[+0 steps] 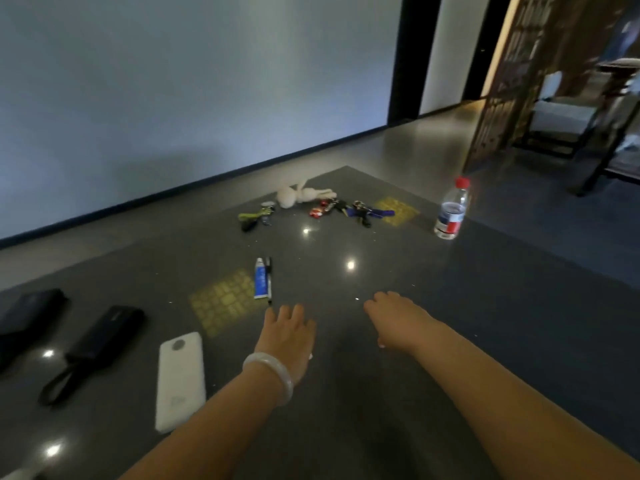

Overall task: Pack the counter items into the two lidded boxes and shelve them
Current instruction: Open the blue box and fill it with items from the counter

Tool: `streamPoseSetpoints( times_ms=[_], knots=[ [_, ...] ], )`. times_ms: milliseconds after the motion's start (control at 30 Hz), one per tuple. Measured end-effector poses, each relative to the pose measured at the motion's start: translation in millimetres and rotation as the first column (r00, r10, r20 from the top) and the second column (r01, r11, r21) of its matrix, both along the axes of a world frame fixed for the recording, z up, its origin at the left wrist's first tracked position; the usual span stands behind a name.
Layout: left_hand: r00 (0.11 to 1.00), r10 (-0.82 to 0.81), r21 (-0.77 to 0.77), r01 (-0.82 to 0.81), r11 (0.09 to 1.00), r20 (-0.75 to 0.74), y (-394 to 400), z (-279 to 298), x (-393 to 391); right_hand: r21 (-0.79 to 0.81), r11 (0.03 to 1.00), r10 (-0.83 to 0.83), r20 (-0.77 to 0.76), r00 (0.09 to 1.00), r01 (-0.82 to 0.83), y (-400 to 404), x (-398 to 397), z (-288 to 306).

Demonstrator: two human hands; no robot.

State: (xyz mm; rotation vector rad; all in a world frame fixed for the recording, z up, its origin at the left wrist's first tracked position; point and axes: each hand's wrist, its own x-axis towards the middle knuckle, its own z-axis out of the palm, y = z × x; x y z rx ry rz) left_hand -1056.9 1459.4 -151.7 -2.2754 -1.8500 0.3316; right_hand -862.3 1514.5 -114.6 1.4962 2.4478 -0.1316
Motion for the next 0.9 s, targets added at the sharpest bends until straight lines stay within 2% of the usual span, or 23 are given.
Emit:
streamPoseSetpoints(
  times_ms=[167,300,433,567,800,900],
  knots=[
    [0.991,0.131,-0.03,-0.132,0.991,-0.021,32.1,-10.9,-61.2,-0.002,0.994,0.113,0.054,0.992,-0.114,50.3,-66.8,-3.9],
    [0.967,0.244,-0.039,-0.242,0.97,0.074,65.7,-18.8,-95.7,-0.038,0.991,0.125,-0.006,0.992,-0.125,89.2,-113.8,-17.1],
    [0.927,0.344,-0.047,-0.341,0.939,0.151,97.6,-28.3,-115.1,-0.11,0.994,0.01,-0.184,0.983,-0.03,120.4,-150.1,-33.8],
    [0.896,0.403,-0.066,-0.397,0.915,0.188,117.9,-40.8,-126.2,-0.154,0.985,-0.114,-0.282,0.953,0.072,137.5,-180.0,-56.4],
    [0.885,0.422,-0.074,-0.416,0.906,0.198,121.1,-56.1,-132.7,-0.235,0.954,-0.256,-0.315,0.914,0.186,141.2,-209.6,-80.5],
    [0.888,0.409,-0.053,-0.407,0.912,0.213,125.7,-56.4,-131.4,-0.255,0.93,-0.332,-0.282,0.9,0.263,140.2,-205.3,-81.1]
  ],
)
